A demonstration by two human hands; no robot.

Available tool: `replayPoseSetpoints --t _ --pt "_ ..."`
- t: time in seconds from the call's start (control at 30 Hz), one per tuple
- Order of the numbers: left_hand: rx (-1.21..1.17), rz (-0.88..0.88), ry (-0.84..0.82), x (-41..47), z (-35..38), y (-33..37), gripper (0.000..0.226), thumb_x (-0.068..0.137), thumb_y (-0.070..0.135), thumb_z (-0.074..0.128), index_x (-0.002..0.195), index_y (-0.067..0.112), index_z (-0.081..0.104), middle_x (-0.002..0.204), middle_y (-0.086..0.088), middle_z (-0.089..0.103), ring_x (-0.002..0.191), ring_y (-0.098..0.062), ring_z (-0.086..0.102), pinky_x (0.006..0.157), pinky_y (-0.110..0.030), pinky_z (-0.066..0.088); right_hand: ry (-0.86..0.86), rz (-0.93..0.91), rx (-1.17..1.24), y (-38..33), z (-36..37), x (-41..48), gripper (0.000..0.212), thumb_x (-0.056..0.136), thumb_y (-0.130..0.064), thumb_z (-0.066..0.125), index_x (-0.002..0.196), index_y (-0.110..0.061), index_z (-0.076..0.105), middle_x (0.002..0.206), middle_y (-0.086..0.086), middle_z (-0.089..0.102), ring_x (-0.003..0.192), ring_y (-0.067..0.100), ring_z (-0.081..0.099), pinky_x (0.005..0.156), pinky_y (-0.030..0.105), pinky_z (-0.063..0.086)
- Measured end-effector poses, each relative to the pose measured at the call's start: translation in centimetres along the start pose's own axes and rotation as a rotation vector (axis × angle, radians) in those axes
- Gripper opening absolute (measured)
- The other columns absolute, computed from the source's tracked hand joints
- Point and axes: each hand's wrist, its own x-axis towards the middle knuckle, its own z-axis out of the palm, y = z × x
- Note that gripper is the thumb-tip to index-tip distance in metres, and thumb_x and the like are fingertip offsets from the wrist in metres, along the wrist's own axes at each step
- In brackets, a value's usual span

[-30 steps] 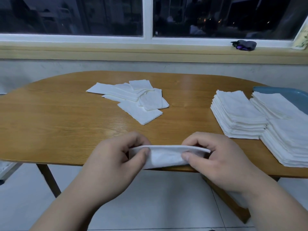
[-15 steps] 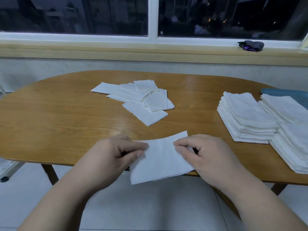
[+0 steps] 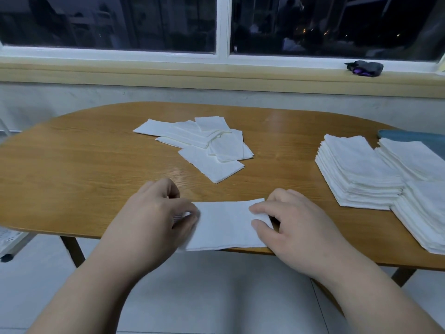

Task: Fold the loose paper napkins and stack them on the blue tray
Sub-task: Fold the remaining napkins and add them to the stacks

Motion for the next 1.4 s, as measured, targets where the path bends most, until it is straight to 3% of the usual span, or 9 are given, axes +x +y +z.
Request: replayPoseSetpoints --t 0.17,0.37,0.53,0.67,0.73,0.87,1.13,1.27,1.4 --pt "-0.094 -0.061 -0.052 -0.4 0.2 -0.6 0.017 0.085 0.046 0.068 0.1 0.042 0.074 0.088 0.018 0.048 0.095 -0.003 0.046 0.079 -0.025 0.043 0.009 0.056 0.054 -0.1 0.0 0.0 0.024 0.093 -0.045 0.056 0.114 -0.039 0.068 0.096 -0.02 0.048 0.096 -0.001 0.046 0.076 0.018 0.039" --pt "-0.15 -0.12 -0.031 -0.7 0.2 -1.5 0.016 0.087 0.044 0.066 0.101 0.043 0.073 0.089 0.017 0.049 0.1 0.001 0.044 0.08 -0.022 0.042 0.058 0.198 0.286 -0.9 -1.2 2.5 0.006 0.091 -0.037 0.064 0.091 -0.038 0.07 0.091 -0.014 0.057 0.081 0.0 0.055 0.068 0.019 0.043" --pt "-0.178 -0.113 -0.007 -0.5 0.6 -1.8 0.017 0.088 0.044 0.065 0.103 0.043 0.072 0.089 0.019 0.049 0.095 -0.003 0.049 0.08 -0.027 0.045 0.053 0.283 0.182 -1.9 -1.3 8.3 0.011 0.092 -0.036 0.059 0.088 -0.035 0.069 0.085 -0.017 0.065 0.076 0.002 0.059 0.06 0.023 0.042" --pt "-0.179 -0.108 0.026 -0.2 1.0 -1.7 0.014 0.088 0.044 0.063 0.099 0.044 0.071 0.088 0.019 0.049 0.094 -0.003 0.05 0.079 -0.028 0.046 0.073 0.383 0.062 -0.8 0.0 13.3 0.022 0.09 -0.037 0.058 0.084 -0.018 0.068 0.087 -0.005 0.069 0.08 0.015 0.062 0.067 0.034 0.051" --pt "-0.185 -0.104 0.036 -0.2 1.1 -1.8 0.014 0.088 0.045 0.063 0.099 0.044 0.071 0.088 0.019 0.05 0.094 -0.003 0.051 0.079 -0.028 0.046 0.067 0.417 0.009 -0.2 0.6 15.2 0.034 0.09 -0.042 0.055 0.08 -0.01 0.062 0.079 0.002 0.066 0.072 0.022 0.061 0.059 0.034 0.045" --pt "-0.193 -0.1 0.04 0.0 1.3 -2.1 0.017 0.088 0.047 0.061 0.101 0.044 0.07 0.089 0.02 0.05 0.094 -0.001 0.049 0.08 -0.025 0.045 0.062 0.494 -0.067 0.3 1.9 17.3 0.042 0.089 -0.05 0.053 0.066 -0.016 0.043 0.062 -0.001 0.044 0.056 0.021 0.045 0.047 0.029 0.027" --pt "-0.19 -0.099 0.045 0.0 1.4 -2.2 0.016 0.088 0.048 0.059 0.099 0.043 0.069 0.089 0.019 0.05 0.093 0.0 0.048 0.08 -0.024 0.044 0.148 0.546 0.057 0.6 2.7 18.0 0.022 0.088 -0.025 0.059 0.069 -0.015 0.055 0.069 0.008 0.058 0.06 0.022 0.05 0.053 0.029 0.036" --pt "-0.173 -0.087 0.036 0.0 1.3 -2.1 0.015 0.088 0.048 0.059 0.098 0.043 0.069 0.088 0.019 0.05 0.092 0.0 0.048 0.079 -0.024 0.043 0.224 0.532 0.195 0.3 1.5 17.0 0.02 0.09 -0.026 0.06 0.078 -0.01 0.063 0.078 0.001 0.066 0.069 0.021 0.059 0.059 0.031 0.043" --pt "-0.154 -0.082 0.023 -0.1 1.2 -2.0 0.015 0.088 0.049 0.059 0.099 0.044 0.068 0.088 0.019 0.049 0.092 -0.001 0.048 0.078 -0.022 0.042 0.323 0.519 0.32 -0.4 -1.0 14.6 0.009 0.09 -0.026 0.059 0.084 -0.02 0.064 0.076 -0.002 0.07 0.072 0.018 0.064 0.061 0.036 0.051"
